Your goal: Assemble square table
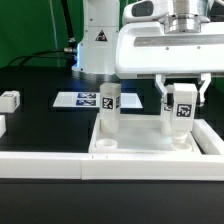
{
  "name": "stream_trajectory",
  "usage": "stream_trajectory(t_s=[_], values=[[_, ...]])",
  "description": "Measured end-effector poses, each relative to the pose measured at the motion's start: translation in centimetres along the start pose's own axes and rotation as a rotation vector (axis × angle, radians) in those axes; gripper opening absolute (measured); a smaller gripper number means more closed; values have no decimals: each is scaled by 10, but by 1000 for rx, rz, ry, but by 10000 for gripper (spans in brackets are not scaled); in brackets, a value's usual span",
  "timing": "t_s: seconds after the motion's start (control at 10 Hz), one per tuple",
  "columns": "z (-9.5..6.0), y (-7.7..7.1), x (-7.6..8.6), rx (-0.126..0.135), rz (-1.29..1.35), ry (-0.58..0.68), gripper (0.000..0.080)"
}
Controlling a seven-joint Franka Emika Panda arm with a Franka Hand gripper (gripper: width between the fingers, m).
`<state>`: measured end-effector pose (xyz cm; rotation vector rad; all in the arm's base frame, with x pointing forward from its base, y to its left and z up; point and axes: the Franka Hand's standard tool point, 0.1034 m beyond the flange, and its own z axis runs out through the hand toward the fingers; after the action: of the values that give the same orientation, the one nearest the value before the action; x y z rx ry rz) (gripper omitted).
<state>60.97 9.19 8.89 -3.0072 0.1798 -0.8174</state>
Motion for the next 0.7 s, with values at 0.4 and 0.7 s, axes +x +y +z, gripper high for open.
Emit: stream_trajectory(t_s=[0.4, 0.7], values=[[9, -4, 4, -1, -7, 11, 290], [17, -7, -4, -4, -19, 9, 290]])
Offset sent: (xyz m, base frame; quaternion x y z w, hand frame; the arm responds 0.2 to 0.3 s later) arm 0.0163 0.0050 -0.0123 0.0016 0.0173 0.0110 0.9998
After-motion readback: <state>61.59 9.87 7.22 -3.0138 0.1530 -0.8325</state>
